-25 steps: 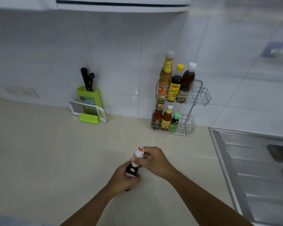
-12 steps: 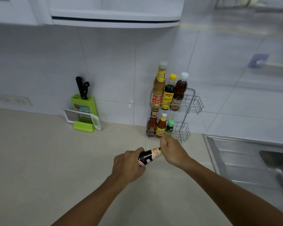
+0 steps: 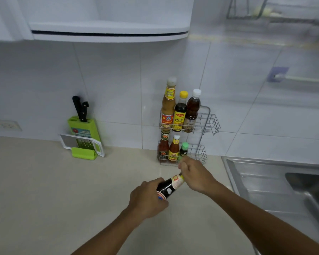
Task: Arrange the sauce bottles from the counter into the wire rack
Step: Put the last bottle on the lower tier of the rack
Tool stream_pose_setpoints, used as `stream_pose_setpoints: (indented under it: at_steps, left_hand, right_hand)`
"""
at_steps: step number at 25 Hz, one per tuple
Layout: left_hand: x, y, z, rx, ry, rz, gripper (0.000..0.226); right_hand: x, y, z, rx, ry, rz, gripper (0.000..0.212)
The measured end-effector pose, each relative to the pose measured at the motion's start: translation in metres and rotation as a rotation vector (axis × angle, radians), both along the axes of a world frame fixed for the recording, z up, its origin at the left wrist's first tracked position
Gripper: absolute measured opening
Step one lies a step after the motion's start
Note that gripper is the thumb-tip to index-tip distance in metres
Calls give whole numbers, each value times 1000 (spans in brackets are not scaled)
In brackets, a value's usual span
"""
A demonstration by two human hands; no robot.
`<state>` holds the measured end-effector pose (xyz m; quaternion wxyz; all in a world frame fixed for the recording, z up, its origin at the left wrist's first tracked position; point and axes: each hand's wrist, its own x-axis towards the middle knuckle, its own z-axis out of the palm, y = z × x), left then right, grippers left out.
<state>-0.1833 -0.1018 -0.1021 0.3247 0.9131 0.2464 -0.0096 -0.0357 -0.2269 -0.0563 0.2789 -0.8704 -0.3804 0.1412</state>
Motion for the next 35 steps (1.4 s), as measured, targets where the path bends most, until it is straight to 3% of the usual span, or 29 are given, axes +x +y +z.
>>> stream_pose_setpoints:
  at_steps: [2, 4, 6, 8, 10, 12, 16, 18, 21, 23, 26, 31, 35]
  left_hand:
    - [9, -10, -2, 441, -106, 25, 41]
    - [18, -14, 0, 519, -138, -6, 41]
    - [28, -12, 6, 319, -96, 16, 45]
    - [42, -10, 13, -79, -66, 86, 51]
    - [63, -15, 17, -325, -88, 74, 60]
    - [81, -21, 18, -408, -115, 29, 70]
    - [116, -6, 2, -494, -168, -20, 92]
    - [129, 15, -15, -522, -164, 62, 85]
    - [143, 48, -39, -572, -139, 321, 49]
    - [151, 62, -46, -552, -151, 401, 40]
    - [165, 77, -57, -541, -149, 427, 49]
    - [185, 82, -71, -573, -104, 418, 61]
    - [189, 80, -81, -603, -72, 397, 66]
  right_hand:
    - [7, -1, -2, -54, 155, -185, 37]
    - [13, -5, 3, -3, 452, -300, 33]
    - [20, -14, 3, 265, 879, -298, 29]
    - [22, -21, -4, 542, 1067, -183, 46]
    - [25, -26, -11, 530, 903, -63, 56]
    - [31, -29, -11, 470, 681, -33, 43]
    - [81, -36, -14, 544, 505, -235, 30]
    - [108, -37, -22, 570, 397, -356, 16]
    - [138, -34, -34, 492, 170, -508, 12]
    - [150, -29, -41, 526, 120, -519, 11]
    - [167, -20, -64, 567, 78, -497, 22]
    - [189, -6, -99, 448, 88, -460, 35]
    - [204, 7, -106, 334, 122, -379, 27]
